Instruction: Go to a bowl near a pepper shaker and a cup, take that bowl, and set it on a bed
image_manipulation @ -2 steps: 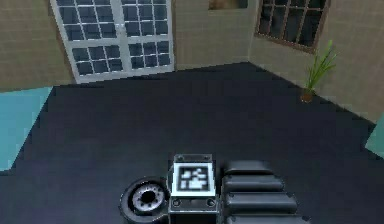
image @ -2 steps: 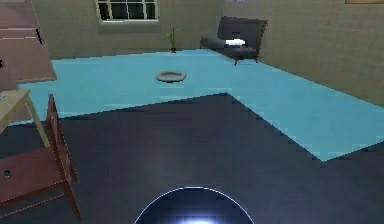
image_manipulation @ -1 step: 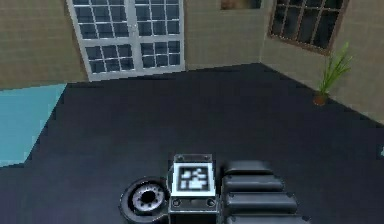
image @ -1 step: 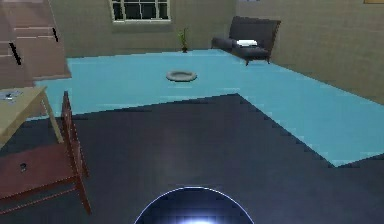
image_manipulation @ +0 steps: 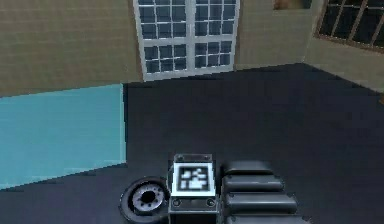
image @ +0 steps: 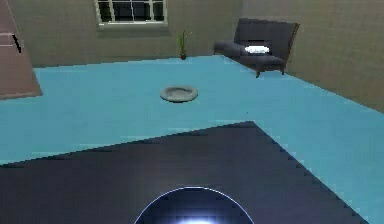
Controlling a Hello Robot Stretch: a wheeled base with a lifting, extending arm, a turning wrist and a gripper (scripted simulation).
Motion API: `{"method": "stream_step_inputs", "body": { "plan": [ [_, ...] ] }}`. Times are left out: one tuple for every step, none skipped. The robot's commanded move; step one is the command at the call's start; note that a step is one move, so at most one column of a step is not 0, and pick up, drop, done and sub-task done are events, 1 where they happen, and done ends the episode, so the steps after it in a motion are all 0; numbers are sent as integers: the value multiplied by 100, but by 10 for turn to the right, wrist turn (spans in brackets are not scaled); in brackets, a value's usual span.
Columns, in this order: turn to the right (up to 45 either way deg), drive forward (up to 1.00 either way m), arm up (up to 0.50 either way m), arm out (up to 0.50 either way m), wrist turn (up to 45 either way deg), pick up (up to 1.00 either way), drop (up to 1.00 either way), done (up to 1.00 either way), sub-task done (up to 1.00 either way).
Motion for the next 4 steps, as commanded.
{"method": "stream_step_inputs", "body": {
  "plan": [
    [-180,0,0,0,0,0,0,0,0],
    [0,70,0,0,0,0,0,0,0],
    [-300,0,0,0,0,0,0,0,0],
    [0,100,0,0,0,0,0,0,0]
  ]
}}
